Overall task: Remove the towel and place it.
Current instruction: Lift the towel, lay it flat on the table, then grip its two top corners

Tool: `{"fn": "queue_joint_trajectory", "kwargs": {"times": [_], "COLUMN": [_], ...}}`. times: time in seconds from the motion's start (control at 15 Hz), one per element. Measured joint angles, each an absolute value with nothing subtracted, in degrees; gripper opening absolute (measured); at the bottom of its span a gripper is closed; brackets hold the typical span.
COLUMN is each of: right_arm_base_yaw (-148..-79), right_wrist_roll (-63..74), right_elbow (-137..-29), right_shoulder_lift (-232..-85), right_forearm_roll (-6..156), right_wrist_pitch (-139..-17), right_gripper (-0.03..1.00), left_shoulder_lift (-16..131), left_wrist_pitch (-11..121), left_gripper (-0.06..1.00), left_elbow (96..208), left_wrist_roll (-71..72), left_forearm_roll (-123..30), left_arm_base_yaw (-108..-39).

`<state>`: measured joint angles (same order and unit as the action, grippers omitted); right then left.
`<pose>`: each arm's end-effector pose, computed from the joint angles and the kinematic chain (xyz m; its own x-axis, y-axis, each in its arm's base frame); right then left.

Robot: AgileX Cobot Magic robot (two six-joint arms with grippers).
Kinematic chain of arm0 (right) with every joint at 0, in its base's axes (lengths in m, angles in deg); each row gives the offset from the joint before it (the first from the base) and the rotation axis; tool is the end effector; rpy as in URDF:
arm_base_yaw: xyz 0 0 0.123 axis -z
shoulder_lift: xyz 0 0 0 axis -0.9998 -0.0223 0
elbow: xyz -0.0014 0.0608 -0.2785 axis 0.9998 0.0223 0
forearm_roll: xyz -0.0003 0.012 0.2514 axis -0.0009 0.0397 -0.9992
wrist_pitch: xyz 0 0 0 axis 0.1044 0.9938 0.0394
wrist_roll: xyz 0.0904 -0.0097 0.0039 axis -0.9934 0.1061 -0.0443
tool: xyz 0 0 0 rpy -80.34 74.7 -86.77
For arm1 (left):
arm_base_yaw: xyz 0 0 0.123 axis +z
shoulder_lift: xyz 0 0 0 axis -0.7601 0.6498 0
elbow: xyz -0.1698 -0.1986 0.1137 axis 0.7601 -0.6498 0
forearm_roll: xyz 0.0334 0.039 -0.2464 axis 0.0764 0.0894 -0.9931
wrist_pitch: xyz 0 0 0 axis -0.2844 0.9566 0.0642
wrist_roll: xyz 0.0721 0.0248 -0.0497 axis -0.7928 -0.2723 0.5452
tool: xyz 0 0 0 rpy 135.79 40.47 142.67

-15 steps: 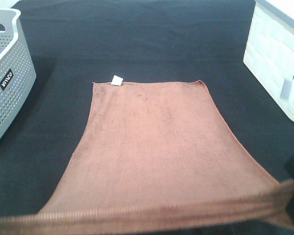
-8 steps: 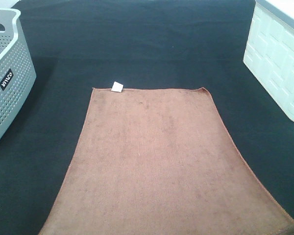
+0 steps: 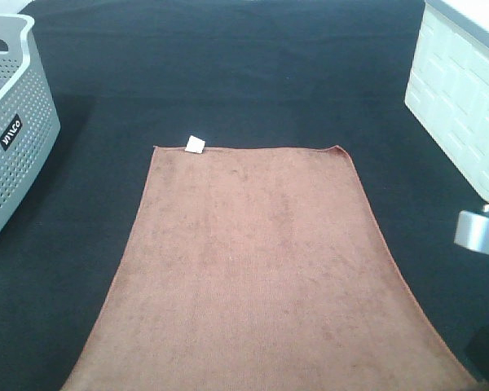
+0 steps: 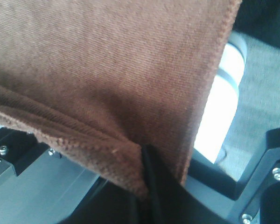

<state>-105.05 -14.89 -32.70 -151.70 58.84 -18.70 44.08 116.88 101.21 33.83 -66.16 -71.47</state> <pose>0.1204 0.0709 0.2022 -0.9687 -0.1700 0.1811 -0.0970 0.9301 0.3543 0.1028 -0.0904 0.2169 -0.9819 0.1706 0.0822 0.1090 0.8641 -0.4914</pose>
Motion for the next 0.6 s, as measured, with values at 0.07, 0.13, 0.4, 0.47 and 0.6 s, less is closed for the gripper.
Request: {"fn": "queue_joint_trajectory", "kwargs": {"times": [0.07,0.13,0.4,0.47,0.6], "right_arm_base_yaw": [-105.1,-105.1,-105.1,-105.1,-104.9], "right_wrist_roll": [-14.7,-14.4,-12.9,-12.5,-11.6], "right_elbow": [-32.9,-33.5,-35.2,-35.3,-35.4], "right_shoulder_lift": [-153.8,-156.2,-164.0,-165.7,-170.5], "right_forearm_roll": [58.8,58.8,58.8,59.2,59.8], "right_wrist_pitch": [-18.7,-18.8,-18.9,-19.2,-22.1], "right_gripper": [0.00,0.00,0.00,0.00,0.00], "left_shoulder_lift": [44.1,44.7,54.9,57.9,65.6], "left_wrist_pitch": [116.9,116.9,116.1,115.7,115.2], "left_gripper": [0.00,0.00,0.00,0.00,0.00], "left_elbow": [101.2,101.2,102.4,103.8,107.8], "left_wrist_roll": [33.8,33.8,32.8,32.6,31.4], "left_forearm_roll": [-66.2,-66.2,-65.4,-65.0,-63.2], "left_arm_base_yaw": [-71.5,-71.5,-71.1,-71.1,-71.1]}}
